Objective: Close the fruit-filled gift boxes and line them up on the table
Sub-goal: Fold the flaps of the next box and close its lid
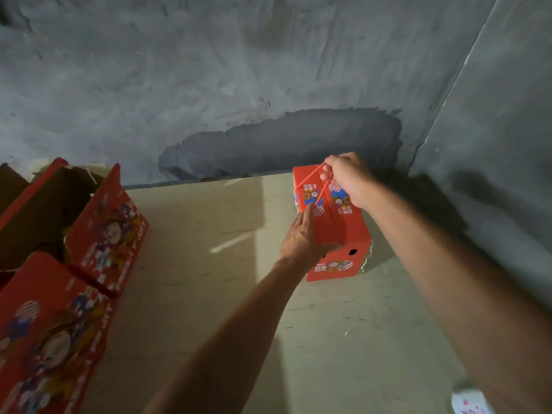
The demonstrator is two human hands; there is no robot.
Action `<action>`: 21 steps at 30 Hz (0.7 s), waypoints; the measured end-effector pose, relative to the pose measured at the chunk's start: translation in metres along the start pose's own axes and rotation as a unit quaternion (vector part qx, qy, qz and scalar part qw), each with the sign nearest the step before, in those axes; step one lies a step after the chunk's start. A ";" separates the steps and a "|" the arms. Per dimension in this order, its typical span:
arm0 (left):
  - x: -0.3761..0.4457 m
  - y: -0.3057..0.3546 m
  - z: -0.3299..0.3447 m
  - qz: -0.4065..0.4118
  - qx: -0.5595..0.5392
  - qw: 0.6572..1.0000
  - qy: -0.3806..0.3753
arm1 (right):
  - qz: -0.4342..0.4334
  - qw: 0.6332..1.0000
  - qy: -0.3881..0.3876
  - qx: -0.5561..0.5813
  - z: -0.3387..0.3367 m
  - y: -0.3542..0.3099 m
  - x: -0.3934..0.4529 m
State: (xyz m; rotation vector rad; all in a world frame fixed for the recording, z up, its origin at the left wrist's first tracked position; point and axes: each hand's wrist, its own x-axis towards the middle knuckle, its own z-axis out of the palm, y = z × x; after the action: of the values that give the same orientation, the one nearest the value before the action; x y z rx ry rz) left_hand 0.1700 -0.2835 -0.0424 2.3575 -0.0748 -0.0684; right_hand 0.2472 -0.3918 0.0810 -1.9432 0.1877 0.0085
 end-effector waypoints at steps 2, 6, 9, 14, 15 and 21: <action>0.020 0.003 0.018 0.003 -0.005 1.000 -0.007 | 0.010 1.000 0.015 -0.003 -0.008 0.016 0.015; 0.046 0.015 0.044 0.015 -0.002 1.000 -0.002 | 0.011 0.998 0.054 -0.009 -0.026 0.040 0.040; 0.051 0.021 0.054 0.013 -0.013 1.000 0.006 | -0.002 0.999 0.046 -0.008 -0.035 0.047 0.049; 0.047 0.024 0.051 0.024 -0.014 1.000 0.005 | -0.027 0.996 0.005 -0.082 -0.034 0.055 0.047; 0.047 0.027 0.048 0.022 -0.006 1.000 -0.003 | -0.030 0.991 -0.007 -0.130 -0.035 0.055 0.042; 0.022 0.059 0.006 0.011 -0.014 1.000 0.002 | -0.047 0.941 -0.048 -0.332 -0.031 0.040 -0.016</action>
State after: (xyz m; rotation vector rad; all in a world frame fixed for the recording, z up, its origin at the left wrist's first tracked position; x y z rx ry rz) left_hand 0.1894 -0.3312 -0.0059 2.3281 -0.0977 -0.0543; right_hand 0.2236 -0.4326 0.0570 -2.6186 0.0219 0.1160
